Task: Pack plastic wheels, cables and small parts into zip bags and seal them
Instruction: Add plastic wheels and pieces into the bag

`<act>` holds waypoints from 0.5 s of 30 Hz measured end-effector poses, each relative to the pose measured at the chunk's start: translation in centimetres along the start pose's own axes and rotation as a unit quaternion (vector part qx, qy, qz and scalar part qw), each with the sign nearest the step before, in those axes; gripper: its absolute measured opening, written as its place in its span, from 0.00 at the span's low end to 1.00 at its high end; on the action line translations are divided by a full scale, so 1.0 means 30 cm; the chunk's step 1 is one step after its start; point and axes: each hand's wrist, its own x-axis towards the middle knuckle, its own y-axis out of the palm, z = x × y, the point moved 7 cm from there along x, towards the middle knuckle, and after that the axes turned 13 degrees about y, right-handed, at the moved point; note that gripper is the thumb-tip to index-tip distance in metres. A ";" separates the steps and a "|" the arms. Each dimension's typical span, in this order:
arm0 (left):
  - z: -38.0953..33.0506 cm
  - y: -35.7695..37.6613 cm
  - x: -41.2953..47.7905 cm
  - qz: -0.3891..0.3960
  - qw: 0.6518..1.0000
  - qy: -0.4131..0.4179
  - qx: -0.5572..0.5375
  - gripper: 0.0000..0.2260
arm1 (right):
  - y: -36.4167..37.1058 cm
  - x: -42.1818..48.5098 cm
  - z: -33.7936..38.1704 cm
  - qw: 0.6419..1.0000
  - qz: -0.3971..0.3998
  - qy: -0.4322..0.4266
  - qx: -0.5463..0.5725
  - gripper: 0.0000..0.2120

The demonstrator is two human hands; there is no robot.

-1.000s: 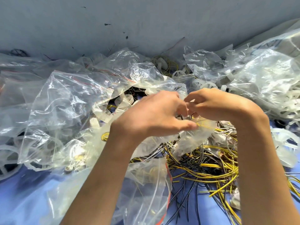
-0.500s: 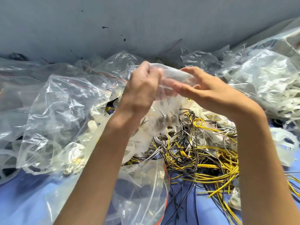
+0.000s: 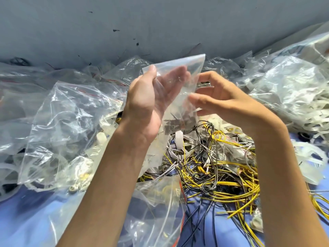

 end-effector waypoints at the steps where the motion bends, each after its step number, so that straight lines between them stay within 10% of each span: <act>1: -0.004 0.004 0.000 -0.006 1.000 0.000 -0.029 0.18 | 0.015 -0.004 0.001 0.999 0.016 -0.002 -0.034 0.23; 6: -0.025 -0.012 0.016 0.011 0.988 0.025 0.151 0.09 | 0.016 0.018 -0.009 0.999 -0.031 0.002 -0.030 0.14; 12: 0.029 -0.037 -0.008 0.115 0.906 -0.085 0.399 0.41 | -0.052 0.032 -0.003 0.986 -0.168 -0.009 0.016 0.09; 15: 0.039 -0.038 -0.017 0.142 0.904 -0.079 0.395 0.34 | -0.033 0.024 0.013 0.991 -0.113 -0.024 0.069 0.04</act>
